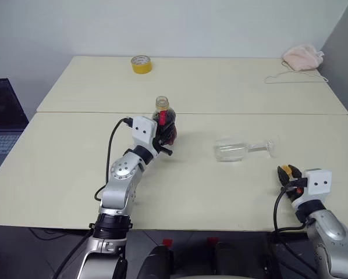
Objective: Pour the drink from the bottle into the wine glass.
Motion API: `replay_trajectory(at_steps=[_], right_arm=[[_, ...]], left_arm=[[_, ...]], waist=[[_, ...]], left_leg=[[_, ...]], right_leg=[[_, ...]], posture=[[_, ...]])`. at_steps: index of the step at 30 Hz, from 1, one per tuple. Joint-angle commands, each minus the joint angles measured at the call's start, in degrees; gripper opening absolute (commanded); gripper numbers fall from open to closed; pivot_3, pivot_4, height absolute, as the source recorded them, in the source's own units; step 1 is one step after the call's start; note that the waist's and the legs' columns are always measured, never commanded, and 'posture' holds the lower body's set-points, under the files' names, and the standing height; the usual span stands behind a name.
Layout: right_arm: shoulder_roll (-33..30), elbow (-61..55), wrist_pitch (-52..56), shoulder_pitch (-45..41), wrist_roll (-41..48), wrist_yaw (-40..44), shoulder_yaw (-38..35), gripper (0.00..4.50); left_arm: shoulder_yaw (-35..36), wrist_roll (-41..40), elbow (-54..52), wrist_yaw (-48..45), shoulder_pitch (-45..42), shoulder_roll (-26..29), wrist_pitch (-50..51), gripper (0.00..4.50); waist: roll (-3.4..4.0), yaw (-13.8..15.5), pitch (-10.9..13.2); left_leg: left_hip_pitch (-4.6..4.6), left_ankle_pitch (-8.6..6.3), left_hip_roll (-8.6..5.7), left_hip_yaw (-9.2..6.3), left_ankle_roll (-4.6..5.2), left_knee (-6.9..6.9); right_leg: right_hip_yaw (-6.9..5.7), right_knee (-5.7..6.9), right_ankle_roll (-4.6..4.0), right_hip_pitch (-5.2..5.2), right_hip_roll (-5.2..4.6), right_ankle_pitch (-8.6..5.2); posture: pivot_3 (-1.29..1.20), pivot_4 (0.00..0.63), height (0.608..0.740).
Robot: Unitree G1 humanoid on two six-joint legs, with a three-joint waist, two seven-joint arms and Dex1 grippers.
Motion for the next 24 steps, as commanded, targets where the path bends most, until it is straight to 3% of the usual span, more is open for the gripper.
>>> replay_trajectory(at_steps=[1, 7, 8, 18, 24], right_arm=[[-0.68, -0.34, 1.53, -0.79, 1.36, 0.29, -0.45, 2.24], [-1.06, -0.31, 3.66, -0.60, 2.65, 1.69, -0.38, 4.30], [-1.15, -0.44, 4.27, -0.41, 3.01, 1.84, -0.42, 4.48], [-1.94, -7.96, -6.18, -2.94, 2.17, 3.29, 0.28, 4.50], [-4.96, -16.86, 3.12, -7.29, 8.60, 7.87, 7.12, 4.50]], left_arm=[[0.62, -0.38, -2.64, 0.36, -0.83, 0.13, -1.99, 0.76], [0.70, -0.32, -2.51, 0.53, -0.91, 0.09, -2.11, 0.76], [0.73, -0.30, -2.51, 0.62, -0.89, 0.05, -2.15, 0.76], [2.03, -0.36, -1.63, 2.19, -1.31, 0.04, -3.01, 0.76], [3.20, -0.14, 0.22, 3.04, -2.48, 0.43, -4.02, 0.76]], waist=[[0.00, 0.00, 0.00], [0.00, 0.01, 0.00], [0.00, 0.01, 0.00], [0.01, -0.06, 0.00], [0.00, 0.01, 0.00]], left_leg=[[0.00, 0.00, 0.00, -0.01, 0.00, 0.00], [-0.01, 0.00, 0.00, -0.01, 0.00, 0.00], [-0.01, 0.00, 0.00, -0.02, 0.00, 0.00], [0.00, 0.00, 0.00, -0.01, 0.00, 0.00], [-0.01, 0.00, 0.01, -0.07, 0.00, 0.01]], right_leg=[[-0.01, 0.00, 0.00, 0.00, 0.00, 0.00], [-0.01, -0.03, 0.00, 0.02, 0.00, 0.00], [-0.01, -0.03, 0.00, 0.02, 0.00, 0.00], [-0.02, -0.03, 0.00, 0.02, 0.00, 0.00], [-0.10, -0.04, 0.00, 0.05, 0.01, 0.00]], posture=[[0.00, 0.150, 0.740], [0.00, 0.150, 0.740], [0.00, 0.150, 0.740], [0.00, 0.150, 0.740], [0.00, 0.150, 0.740]])
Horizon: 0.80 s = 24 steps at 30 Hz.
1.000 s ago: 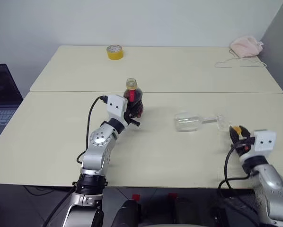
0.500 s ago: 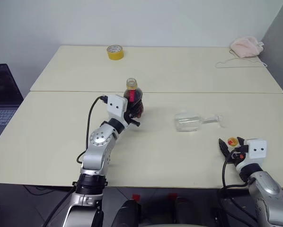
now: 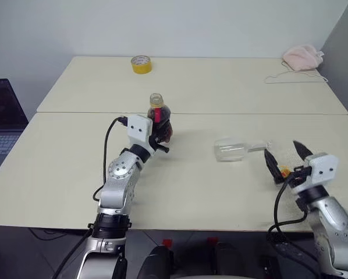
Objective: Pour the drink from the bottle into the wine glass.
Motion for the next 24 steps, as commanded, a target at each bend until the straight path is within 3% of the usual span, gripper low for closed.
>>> replay_trajectory(at_steps=[1, 5, 11, 16, 24], right_arm=[[-2.13, -6.00, 5.51, -1.94, 4.46, 2.66, 2.88, 4.50], [-6.76, -9.24, 18.70, -10.26, 14.85, 6.54, 6.03, 4.50], [-10.68, -8.28, 25.98, -18.58, 20.32, 10.58, 8.59, 4.50], [-11.11, -6.31, 27.63, -23.51, 19.88, 13.56, 13.09, 4.50], [-3.52, 3.67, 25.48, -34.48, 12.15, 12.27, 21.20, 4.50]], left_arm=[[1.11, -0.13, -0.77, 0.69, -1.99, 0.34, -2.82, 0.76], [3.05, -0.72, 2.15, 1.60, -2.71, 0.34, -4.05, 0.76], [5.57, -1.48, 6.41, 2.62, -3.88, 0.38, -5.84, 0.76], [6.59, -0.90, 11.04, 3.37, -5.58, 0.77, -8.28, 0.76], [8.67, 0.69, 27.51, 6.75, -13.41, 1.78, -16.80, 0.76]], waist=[[0.00, 0.05, 0.00], [0.00, 0.01, 0.00], [-0.02, 0.11, 0.01], [-0.04, 0.11, 0.01], [-0.06, -0.07, 0.00]], left_leg=[[-0.01, 0.00, -0.01, 0.00, 0.00, 0.01], [0.00, 0.00, -0.03, 0.00, 0.00, 0.06], [-0.05, 0.00, -0.03, -0.10, 0.00, 0.01], [-0.05, 0.00, -0.04, -0.10, 0.00, 0.04], [-0.12, 0.00, -0.04, -0.13, 0.00, 0.04]], right_leg=[[0.00, -0.02, 0.00, 0.01, -0.01, 0.00], [0.02, -0.07, 0.00, 0.06, -0.02, 0.00], [-0.11, -0.15, 0.00, 0.08, -0.02, 0.00], [-0.11, -0.13, 0.00, 0.08, -0.02, 0.00], [-0.14, -0.06, 0.00, -0.05, -0.04, 0.00]], posture=[[0.00, 0.150, 0.740], [0.00, 0.150, 0.740], [0.00, 0.150, 0.740], [0.00, 0.150, 0.740], [0.00, 0.150, 0.740]])
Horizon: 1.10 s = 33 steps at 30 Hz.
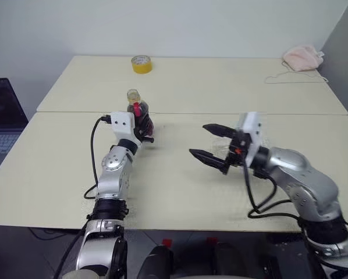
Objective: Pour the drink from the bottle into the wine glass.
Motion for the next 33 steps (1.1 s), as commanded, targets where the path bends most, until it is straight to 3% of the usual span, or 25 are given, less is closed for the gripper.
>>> replay_trajectory(at_steps=[1, 11, 22, 33], right_arm=[[2.11, 0.34, -1.16, -3.00, -1.70, -0.89, 0.90, 4.50], [4.44, -0.55, 0.03, -4.05, -2.98, -1.68, 1.00, 4.50], [5.12, -1.64, 0.77, -3.52, -3.10, -2.27, 1.20, 4.50], [2.23, -3.06, 0.27, -2.25, -3.75, -1.06, 0.35, 4.50]], left_arm=[[1.23, 0.55, 5.19, 1.15, -4.44, 0.93, -5.10, 0.76], [1.95, 0.14, 17.36, -0.16, -9.06, 1.24, -10.30, 0.76], [1.53, 0.82, 20.84, -0.78, -8.14, 1.40, -14.08, 4.45], [1.30, 0.18, 8.66, -0.93, 0.25, 0.98, -9.73, 4.48]], waist=[[-0.01, 0.01, 0.00], [-0.01, -0.03, 0.00], [-0.01, -0.09, -0.01], [-0.01, -0.40, -0.01]], left_leg=[[-0.03, 0.00, -0.02, 0.00, 0.00, 0.01], [-0.05, 0.00, -0.04, -0.03, 0.00, 0.05], [-0.04, 0.00, -0.03, -0.03, 0.00, 0.05], [-0.04, 0.00, -0.02, -0.05, 0.00, 0.04]], right_leg=[[0.00, 0.00, 0.00, -0.02, -0.02, 0.00], [0.01, 0.07, 0.01, -0.07, -0.04, 0.01], [0.02, 0.14, 0.01, -0.10, -0.04, 0.01], [0.02, 0.15, 0.00, -0.11, -0.04, 0.00]], posture=[[0.00, 0.150, 0.740], [0.00, 0.150, 0.740], [0.00, 0.150, 0.740], [0.00, 0.150, 0.740]])
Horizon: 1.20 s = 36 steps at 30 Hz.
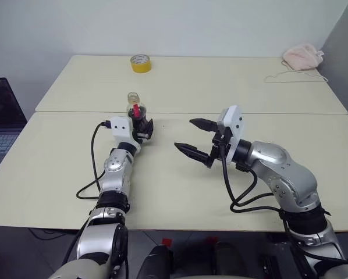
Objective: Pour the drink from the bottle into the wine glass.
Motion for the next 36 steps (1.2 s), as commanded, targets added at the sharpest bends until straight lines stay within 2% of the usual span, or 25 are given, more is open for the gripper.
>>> replay_trajectory(at_steps=[1, 8, 15, 18, 26, 28, 32, 36], right_arm=[[-2.17, -3.68, -0.88, 0.55, -0.63, 0.86, -1.65, 4.50], [-7.90, -6.99, -0.17, 4.86, 0.49, 1.82, -5.77, 4.50], [-12.11, -11.46, -0.62, 13.46, 1.22, 0.50, -12.74, 4.50], [-13.62, -11.17, -5.24, 18.52, -3.58, -0.12, -14.00, 4.50], [-9.20, -4.94, -21.86, 29.40, -18.53, -9.90, -15.63, 4.50], [-10.06, -2.96, -26.12, 31.25, -23.44, -11.09, -14.41, 4.50], [-14.61, 0.25, -30.10, 31.13, -41.07, -17.28, -10.44, 4.50], [-17.15, 2.98, -31.39, 30.21, -49.18, -18.46, -8.04, 4.50]], left_arm=[[0.30, -0.55, -7.42, 1.03, 2.73, 0.57, 2.41, 4.48], [0.21, -2.40, -20.31, -0.20, 10.97, 1.48, 10.87, 4.48], [-1.51, -3.51, -37.18, -6.00, 21.21, 7.39, 18.59, 4.48], [-5.99, -6.16, -45.90, -14.07, 25.28, 10.90, 23.10, 4.48], [-8.27, -11.29, -53.47, -19.94, 26.25, 13.02, 30.14, 4.48], [-8.46, -12.77, -53.75, -21.59, 25.25, 13.44, 31.86, 4.48], [-9.11, -16.34, -54.28, -24.57, 21.59, 13.56, 35.76, 4.48], [-9.89, -19.26, -54.72, -27.17, 19.47, 14.06, 39.68, 4.48]], waist=[[0.00, 0.01, 0.00], [0.00, 0.21, 0.00], [0.01, 0.36, -0.01], [0.01, 0.68, -0.02], [0.03, 0.65, -0.03], [0.05, 0.47, -0.04], [0.05, 0.54, -0.04], [0.05, 0.45, -0.05]], left_leg=[[0.00, 0.00, 0.00, 0.00, 0.00, 0.00], [0.01, 0.00, 0.01, 0.00, 0.00, -0.01], [0.04, 0.00, 0.04, 0.05, 0.01, -0.08], [0.12, 0.00, 0.04, 0.02, 0.01, -0.01], [0.16, -0.01, 0.04, 0.08, 0.02, -0.06], [0.19, -0.01, 0.06, 0.11, 0.02, -0.07], [0.19, -0.01, 0.04, 0.13, 0.02, -0.06], [0.20, -0.01, 0.07, 0.17, 0.02, -0.09]], right_leg=[[0.00, -0.01, 0.00, 0.00, 0.00, 0.00], [0.01, -0.03, 0.00, 0.03, 0.00, 0.00], [0.06, -0.12, 0.00, 0.06, 0.01, 0.00], [0.03, -0.09, 0.00, 0.17, 0.03, 0.00], [0.06, -0.16, 0.00, 0.23, 0.04, 0.00], [0.09, -0.15, 0.00, 0.23, 0.06, 0.00], [0.09, -0.13, 0.00, 0.23, 0.09, -0.01], [0.09, -0.15, 0.00, 0.24, 0.10, -0.01]], posture=[[0.00, 0.150, 0.740], [0.00, 0.150, 0.740], [0.00, 0.150, 0.740], [0.00, 0.150, 0.740], [0.00, 0.150, 0.740], [0.00, 0.150, 0.740], [0.00, 0.150, 0.740], [0.00, 0.150, 0.740]])
